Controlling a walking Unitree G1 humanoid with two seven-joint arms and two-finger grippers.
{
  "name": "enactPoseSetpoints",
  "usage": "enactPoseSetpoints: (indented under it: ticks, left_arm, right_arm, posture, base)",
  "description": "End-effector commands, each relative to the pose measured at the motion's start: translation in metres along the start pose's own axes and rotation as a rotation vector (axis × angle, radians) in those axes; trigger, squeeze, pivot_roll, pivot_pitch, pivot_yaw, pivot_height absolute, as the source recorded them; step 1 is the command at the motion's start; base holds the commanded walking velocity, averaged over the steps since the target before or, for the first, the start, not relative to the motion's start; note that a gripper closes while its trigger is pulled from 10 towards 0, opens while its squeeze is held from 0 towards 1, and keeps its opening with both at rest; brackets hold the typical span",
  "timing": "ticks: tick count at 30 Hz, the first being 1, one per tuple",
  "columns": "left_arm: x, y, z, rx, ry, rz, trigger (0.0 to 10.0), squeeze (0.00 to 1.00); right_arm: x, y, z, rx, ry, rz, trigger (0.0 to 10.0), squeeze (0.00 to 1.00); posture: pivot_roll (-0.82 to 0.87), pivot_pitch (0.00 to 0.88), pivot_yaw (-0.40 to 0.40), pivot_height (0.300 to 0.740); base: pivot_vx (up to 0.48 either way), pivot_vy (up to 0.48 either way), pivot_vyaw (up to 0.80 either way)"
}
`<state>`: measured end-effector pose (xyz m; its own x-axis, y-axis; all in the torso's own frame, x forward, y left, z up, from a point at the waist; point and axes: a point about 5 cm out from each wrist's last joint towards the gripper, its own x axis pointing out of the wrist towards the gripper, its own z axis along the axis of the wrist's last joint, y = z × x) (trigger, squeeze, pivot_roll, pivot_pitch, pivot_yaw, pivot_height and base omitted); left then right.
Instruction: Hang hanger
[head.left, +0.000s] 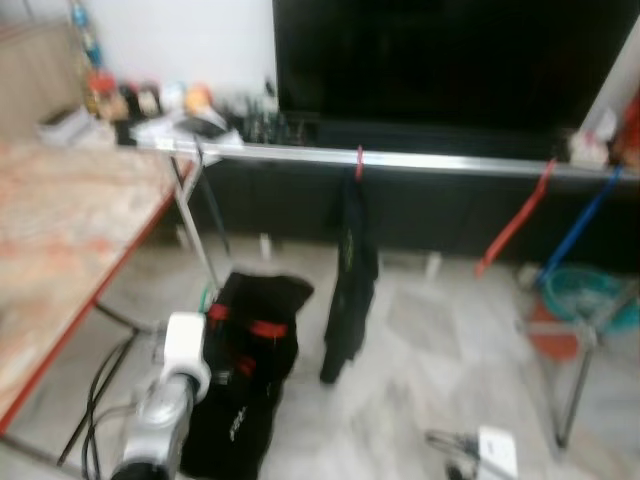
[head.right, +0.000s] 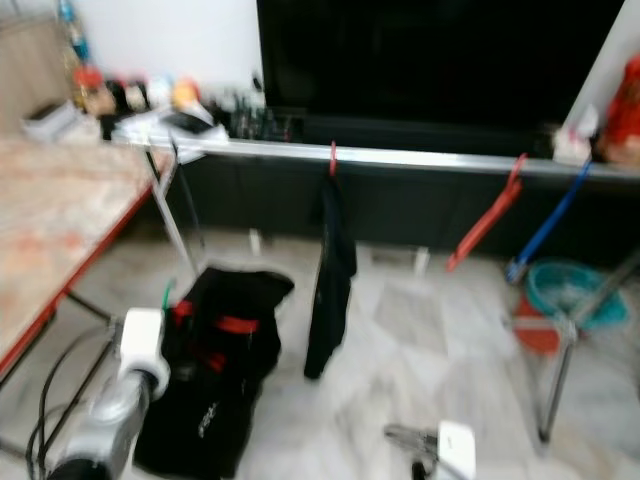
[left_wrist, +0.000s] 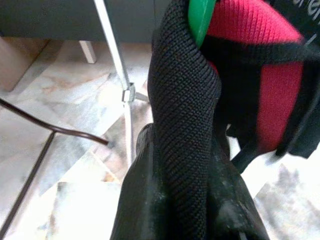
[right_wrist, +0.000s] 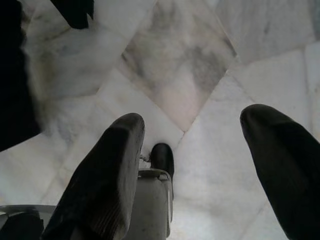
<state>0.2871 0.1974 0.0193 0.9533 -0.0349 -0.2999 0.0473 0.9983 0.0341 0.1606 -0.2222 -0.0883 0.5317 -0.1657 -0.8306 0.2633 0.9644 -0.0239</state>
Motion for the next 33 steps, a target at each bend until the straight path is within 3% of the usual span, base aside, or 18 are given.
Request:
enactPoseSetpoints:
  ticks: [1,33]
  left_arm:
    - [0.0039,-0.0045,0.0109,0.028,-0.051,-0.01,10.0,0.0]
    - [0.0004,-0.0021,0.0064,0.028,-0.045,0.013,10.0,0.0]
  right_arm:
    - [-0.0011,-0.0072,-0.0044,-0.003,0.019,-0.022,10.0,0.0]
    - [-0.0005,-0.01,-0.0002,0.001,0.014,-0.026,10.0,0.0]
  posture:
    - [0.06,0.0,0.028,0.74]
    - [0.07,0.0,0.005,0.74]
  base:
    - [0.0,0.0,0.0]
    - [0.0,-0.41,0.0]
